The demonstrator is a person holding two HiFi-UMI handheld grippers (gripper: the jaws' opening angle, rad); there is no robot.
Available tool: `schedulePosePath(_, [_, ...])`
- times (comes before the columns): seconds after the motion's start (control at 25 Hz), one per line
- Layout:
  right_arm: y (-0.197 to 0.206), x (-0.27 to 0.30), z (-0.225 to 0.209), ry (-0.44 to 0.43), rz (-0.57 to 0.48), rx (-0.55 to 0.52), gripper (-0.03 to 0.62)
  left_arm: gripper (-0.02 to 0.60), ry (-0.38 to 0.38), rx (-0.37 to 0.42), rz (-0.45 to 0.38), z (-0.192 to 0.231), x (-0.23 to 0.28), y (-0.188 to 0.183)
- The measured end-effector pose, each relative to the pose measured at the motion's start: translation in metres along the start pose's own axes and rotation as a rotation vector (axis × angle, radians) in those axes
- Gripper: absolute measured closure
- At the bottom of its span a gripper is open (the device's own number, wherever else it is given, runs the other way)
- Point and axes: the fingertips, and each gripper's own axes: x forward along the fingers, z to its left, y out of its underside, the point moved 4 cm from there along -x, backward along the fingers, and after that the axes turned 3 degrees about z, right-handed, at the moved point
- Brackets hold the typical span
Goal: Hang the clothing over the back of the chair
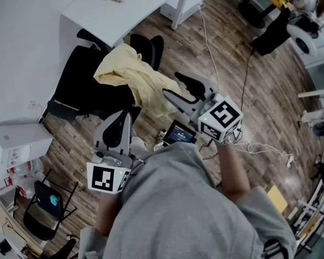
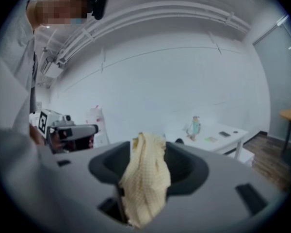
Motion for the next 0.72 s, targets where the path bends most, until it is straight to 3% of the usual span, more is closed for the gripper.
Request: schedulePosePath(0.72, [0.005,-0.058,0.005,0.022,-0.113,0.073,0.441,0.549,0.033,0.050,0.004,-0.041,0.003,-0.003])
